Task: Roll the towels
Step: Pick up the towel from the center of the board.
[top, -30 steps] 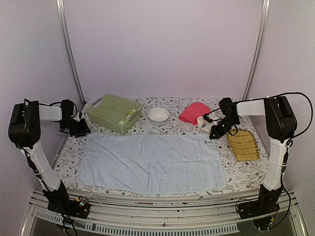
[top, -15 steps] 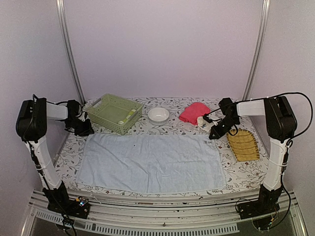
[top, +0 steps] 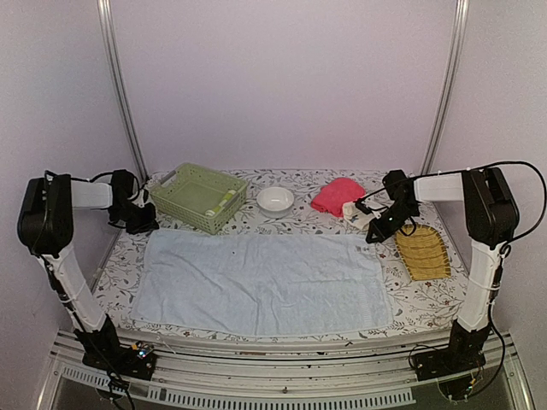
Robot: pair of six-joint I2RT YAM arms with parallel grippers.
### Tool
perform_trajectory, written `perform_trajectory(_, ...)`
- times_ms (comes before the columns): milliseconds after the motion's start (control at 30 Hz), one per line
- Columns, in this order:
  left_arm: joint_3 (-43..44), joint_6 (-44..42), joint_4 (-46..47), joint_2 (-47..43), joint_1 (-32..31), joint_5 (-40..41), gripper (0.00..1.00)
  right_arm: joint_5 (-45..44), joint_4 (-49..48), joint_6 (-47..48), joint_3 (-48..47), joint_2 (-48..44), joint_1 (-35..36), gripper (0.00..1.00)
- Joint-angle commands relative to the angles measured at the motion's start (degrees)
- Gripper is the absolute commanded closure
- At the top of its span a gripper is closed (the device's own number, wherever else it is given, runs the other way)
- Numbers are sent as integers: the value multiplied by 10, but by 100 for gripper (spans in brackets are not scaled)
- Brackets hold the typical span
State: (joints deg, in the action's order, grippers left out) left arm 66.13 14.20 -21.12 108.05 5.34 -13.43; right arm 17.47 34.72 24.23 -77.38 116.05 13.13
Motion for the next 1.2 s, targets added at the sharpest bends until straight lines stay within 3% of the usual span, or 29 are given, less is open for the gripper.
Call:
perform_trajectory(0,-30,7,15,-92,-4,1,100,-7,20,4,5,-51,-29,97)
perform_trajectory(300,-55,35,28,-151,-4,-34,100,-3,38,9,-20,-63,-56,97)
perform_trajectory(733,-74,35,49,-196,15,-6,100,9,51,20,-133,-18,-63,97)
perform_trajectory(1167,-91,59,-24,-218,24,-34,100,24,33,30,-52,-76,-63,97)
